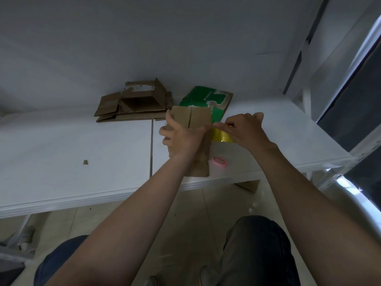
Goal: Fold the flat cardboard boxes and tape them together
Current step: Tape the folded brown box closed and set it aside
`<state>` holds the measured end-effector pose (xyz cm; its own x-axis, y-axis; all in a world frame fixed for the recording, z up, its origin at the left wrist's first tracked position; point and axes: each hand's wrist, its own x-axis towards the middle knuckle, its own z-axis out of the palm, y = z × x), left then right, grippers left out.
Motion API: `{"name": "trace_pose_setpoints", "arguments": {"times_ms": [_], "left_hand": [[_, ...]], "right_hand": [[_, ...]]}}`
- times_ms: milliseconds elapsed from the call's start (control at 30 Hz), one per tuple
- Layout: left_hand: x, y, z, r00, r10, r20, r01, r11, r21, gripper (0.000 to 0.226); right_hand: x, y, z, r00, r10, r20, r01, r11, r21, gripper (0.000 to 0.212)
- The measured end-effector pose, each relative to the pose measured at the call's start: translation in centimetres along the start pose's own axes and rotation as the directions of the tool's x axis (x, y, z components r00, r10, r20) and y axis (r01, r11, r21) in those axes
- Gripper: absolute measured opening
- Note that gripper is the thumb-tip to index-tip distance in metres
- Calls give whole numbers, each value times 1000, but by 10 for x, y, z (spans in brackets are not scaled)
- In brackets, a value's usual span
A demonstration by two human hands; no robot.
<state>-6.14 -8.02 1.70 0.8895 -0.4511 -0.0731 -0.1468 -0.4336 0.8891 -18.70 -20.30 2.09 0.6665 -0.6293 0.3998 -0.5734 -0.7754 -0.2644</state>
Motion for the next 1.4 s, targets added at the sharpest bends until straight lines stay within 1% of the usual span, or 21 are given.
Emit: {"name": "trace_pose_setpoints", "arguments": {"times_ms": [100, 167, 200, 267, 333, 367, 467, 533, 567, 633, 700, 800, 833, 867, 933, 967, 1067, 1133, 1233, 1300, 1400], "left_hand": [[4, 1, 3, 997, -57, -44, 58, 998, 16, 129], [10, 2, -1, 993, -107, -52, 107, 994, 1, 120], [15, 0, -4, 992, -119, -52, 119, 993, -9, 112], [24, -10, -13, 996, -79, -42, 77, 996, -53, 83], [31, -24, -24, 999, -24, -34, 18, 987, -158, 55], [34, -30, -29, 999, -20, -33, 13, 979, -205, 48], [44, -38, -38, 998, -39, -43, 28, 972, -232, 41], [49, -38, -40, 997, -27, -68, 15, 987, -162, 36], [51, -39, -40, 996, 4, -86, -12, 995, -99, 35], [51, -41, -40, 986, 115, -119, -110, 993, 49, 39], [48, -45, -39, 956, 265, -129, -237, 951, 196, 42], [39, -46, -37, 908, 418, -42, -371, 845, 384, 41], [36, -45, -36, 896, 444, 2, -398, 801, 447, 44], [32, -44, -34, 891, 452, 40, -406, 754, 517, 51], [25, -38, -29, 912, 402, 80, -353, 674, 649, 74], [20, -32, -27, 933, 353, 75, -303, 656, 691, 83], [12, -8, -19, 982, 178, 62, -164, 645, 747, 103], [12, 4, -9, 991, 118, 60, -123, 649, 751, 110], [15, 9, 7, 995, 89, 43, -92, 676, 731, 120], [15, 8, 9, 996, 88, 25, -79, 685, 725, 128], [18, 6, -2, 991, 122, 56, -123, 666, 736, 132]], "right_hand": [[0, 3, 5, 1000, 4, -13, -4, 1000, 6, 71], [1, 4, 7, 1000, -10, -27, 9, 1000, -23, 66], [2, 4, 8, 999, -14, -32, 13, 999, -34, 65], [3, 4, 9, 999, -11, -38, 10, 999, -31, 65], [2, 4, 9, 999, -7, -47, 6, 1000, -25, 65], [2, 3, 10, 999, -7, -50, 6, 1000, -21, 65], [2, 1, 9, 999, -4, -51, 4, 1000, -9, 64], [2, -1, 7, 999, 1, -53, -2, 1000, -3, 63], [2, -2, 7, 999, 7, -52, -6, 1000, 3, 62], [1, -3, 7, 999, 17, -50, -16, 1000, 18, 61], [0, -3, 7, 998, 21, -56, -19, 1000, 23, 61], [-2, -2, 8, 998, 28, -64, -27, 1000, 6, 61], [-1, -2, 8, 997, 29, -66, -29, 1000, 3, 61], [-1, -2, 8, 997, 28, -65, -28, 1000, 6, 61], [1, -1, 8, 998, 22, -60, -21, 1000, 11, 61], [1, -1, 8, 998, 17, -60, -16, 1000, 10, 61], [1, 0, 4, 999, 3, -37, -3, 1000, 1, 61], [-1, 2, -2, 999, 4, 37, -4, 1000, -2, 59], [-2, 6, -7, 995, -26, 98, 30, 999, -40, 61], [-3, 6, -7, 996, -38, 85, 42, 998, -43, 64], [-4, 2, -5, 997, -38, 61, 41, 998, -52, 62]]}}
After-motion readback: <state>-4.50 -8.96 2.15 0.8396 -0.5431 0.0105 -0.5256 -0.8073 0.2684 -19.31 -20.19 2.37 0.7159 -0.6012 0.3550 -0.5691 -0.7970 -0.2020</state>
